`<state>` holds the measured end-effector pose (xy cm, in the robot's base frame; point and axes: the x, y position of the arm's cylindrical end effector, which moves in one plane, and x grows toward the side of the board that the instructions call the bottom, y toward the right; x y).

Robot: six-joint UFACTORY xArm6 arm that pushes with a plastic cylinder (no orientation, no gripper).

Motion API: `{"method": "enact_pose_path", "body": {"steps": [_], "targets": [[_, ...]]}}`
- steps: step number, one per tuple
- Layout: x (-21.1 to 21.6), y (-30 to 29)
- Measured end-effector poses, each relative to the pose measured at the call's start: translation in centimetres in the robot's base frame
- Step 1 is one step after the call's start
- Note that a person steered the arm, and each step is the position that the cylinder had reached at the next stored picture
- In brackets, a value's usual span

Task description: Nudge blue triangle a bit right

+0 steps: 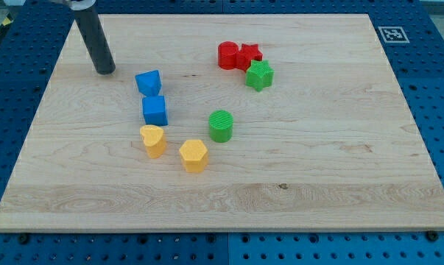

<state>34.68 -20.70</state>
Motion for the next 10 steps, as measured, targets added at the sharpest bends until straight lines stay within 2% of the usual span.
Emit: {"method": "enact_pose_path", "body": {"steps": [2, 5, 10], "targets": [[4.0, 0.0], [4.0, 3.5], [4.0, 5.2]]}}
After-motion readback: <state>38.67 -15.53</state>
